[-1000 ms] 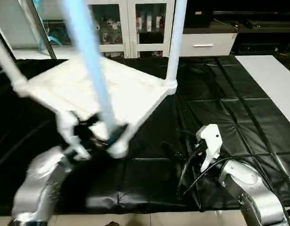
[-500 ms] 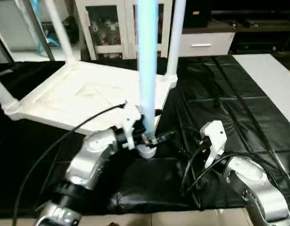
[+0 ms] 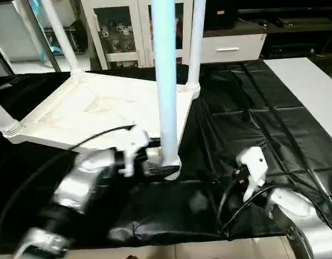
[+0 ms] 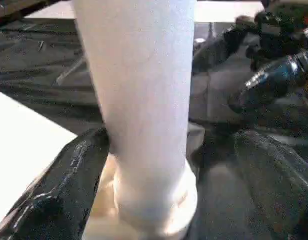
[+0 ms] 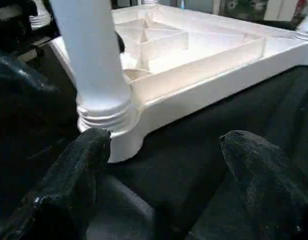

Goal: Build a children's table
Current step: Rotate table base

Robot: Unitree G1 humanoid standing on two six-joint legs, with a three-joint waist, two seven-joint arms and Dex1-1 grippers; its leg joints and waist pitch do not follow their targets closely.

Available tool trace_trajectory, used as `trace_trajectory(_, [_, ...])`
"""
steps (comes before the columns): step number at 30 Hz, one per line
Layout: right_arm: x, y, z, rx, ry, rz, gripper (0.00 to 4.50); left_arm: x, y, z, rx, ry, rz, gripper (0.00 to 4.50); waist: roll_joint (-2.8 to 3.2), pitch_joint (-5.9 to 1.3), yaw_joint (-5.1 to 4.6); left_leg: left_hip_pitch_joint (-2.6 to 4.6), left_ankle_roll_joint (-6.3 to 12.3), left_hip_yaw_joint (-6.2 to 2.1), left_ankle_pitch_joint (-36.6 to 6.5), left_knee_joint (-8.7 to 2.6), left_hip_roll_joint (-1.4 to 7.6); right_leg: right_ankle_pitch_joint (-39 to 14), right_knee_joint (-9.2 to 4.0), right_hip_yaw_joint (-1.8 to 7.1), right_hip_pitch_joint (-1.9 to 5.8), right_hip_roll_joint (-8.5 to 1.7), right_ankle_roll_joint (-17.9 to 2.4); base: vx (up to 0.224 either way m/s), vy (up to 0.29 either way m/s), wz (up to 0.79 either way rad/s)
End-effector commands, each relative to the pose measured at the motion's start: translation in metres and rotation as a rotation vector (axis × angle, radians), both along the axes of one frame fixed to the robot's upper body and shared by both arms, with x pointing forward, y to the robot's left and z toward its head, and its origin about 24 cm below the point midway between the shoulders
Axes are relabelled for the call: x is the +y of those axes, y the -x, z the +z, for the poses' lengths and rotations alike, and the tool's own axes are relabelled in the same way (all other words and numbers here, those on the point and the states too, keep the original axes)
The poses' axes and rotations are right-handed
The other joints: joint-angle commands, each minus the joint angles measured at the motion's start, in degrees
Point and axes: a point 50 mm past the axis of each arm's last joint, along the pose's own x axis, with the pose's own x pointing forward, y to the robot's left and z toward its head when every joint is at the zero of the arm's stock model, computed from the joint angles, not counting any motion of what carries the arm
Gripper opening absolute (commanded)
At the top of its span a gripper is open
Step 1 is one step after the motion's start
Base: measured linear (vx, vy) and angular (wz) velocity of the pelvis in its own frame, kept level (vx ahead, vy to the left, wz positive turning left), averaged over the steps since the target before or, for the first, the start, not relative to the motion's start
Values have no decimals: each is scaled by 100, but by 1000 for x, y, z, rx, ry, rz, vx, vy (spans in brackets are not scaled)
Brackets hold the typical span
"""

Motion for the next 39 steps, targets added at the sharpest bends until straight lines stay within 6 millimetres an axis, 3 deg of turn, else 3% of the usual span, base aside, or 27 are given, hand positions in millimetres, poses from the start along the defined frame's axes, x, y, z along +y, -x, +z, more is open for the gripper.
trace_trajectory(1, [4,2,6,-13,1,55,392,17,-5,-1,19,-91,-21,446,-32,-279,-19,134,90,-90,-2251,-451,221,-1829,-389,152,123,-215,-1046,0,0,0])
trace_trajectory(5, [5,4,4,2,32,107,392,30,-15,-5,39,-223,-20,446,-48,-279,3,157,35,-85,-2267,-448,216,-1850,-397,163,116,-228,-1017,0,0,0])
trace_trajectory(8, [6,6,3,9,50,141,392,34,-19,-6,31,-284,-25,410,-45,-282,6,131,29,-98,-2206,-455,223,-1781,-387,159,140,-247,-1049,0,0,0])
trace_trajectory(9, [7,9,4,21,73,192,392,36,-25,-7,4,-355,-13,410,-11,-281,3,145,33,-94,-2227,-447,220,-1728,-401,161,130,-234,-1048,0,0,0])
trace_trajectory(11, [9,14,5,37,91,247,392,36,-32,-6,-31,-399,4,375,-23,-293,10,125,49,-102,-2118,-443,217,-1524,-372,162,174,-240,-1061,0,0,0])
trace_trajectory(14, [11,20,6,58,120,307,392,33,-37,-5,-46,-425,3,364,-46,-308,32,108,141,-99,-1925,-425,228,-1333,-354,157,200,-264,-1182,0,0,0])
trace_trajectory(16, [11,20,6,58,129,318,392,32,-38,-6,-47,-441,-9,364,-45,-311,36,109,176,-91,-1868,-419,235,-1258,-345,161,196,-269,-1240,0,0,0])
trace_trajectory(18, [12,21,8,55,139,329,392,32,-38,-9,-46,-478,-27,326,-49,-306,33,109,188,-88,-1887,-419,234,-1289,-349,157,185,-269,-1283,0,0,0])
trace_trajectory(19, [12,21,9,52,140,330,392,32,-38,-9,-44,-492,-35,326,33,-298,33,126,167,-92,-1979,-415,230,-1396,-355,162,172,-267,-1272,0,0,0])
trace_trajectory(21, [12,20,10,50,144,333,392,32,-39,-11,-34,-513,-49,317,-16,-299,22,127,130,-93,-2062,-424,234,-1467,-370,160,177,-265,-1262,0,0,0])
trace_trajectory(28, [10,19,11,54,159,339,392,35,-40,-15,-30,-567,-77,251,-23,-296,29,125,124,-100,-2111,-428,240,-1482,-374,162,174,-274,-1290,0,0,0])
trace_trajectory(29, [11,18,12,53,160,340,392,34,-42,-15,-44,-573,-68,239,-52,-298,29,119,136,-98,-2088,-425,240,-1458,-374,161,179,-274,-1295,0,0,0])
trace_trajectory(33, [12,17,12,54,161,342,392,30,-45,-19,-47,-556,-28,205,-43,-304,52,121,163,-95,-2010,-414,242,-1366,-359,161,188,-283,-1350,0,0,0])
trace_trajectory(39, [11,18,11,57,162,336,392,33,-40,-38,94,-608,39,155,-31,-296,51,122,199,-88,-1964,-415,245,-1372,-361,162,189,-287,-1382,0,0,0])
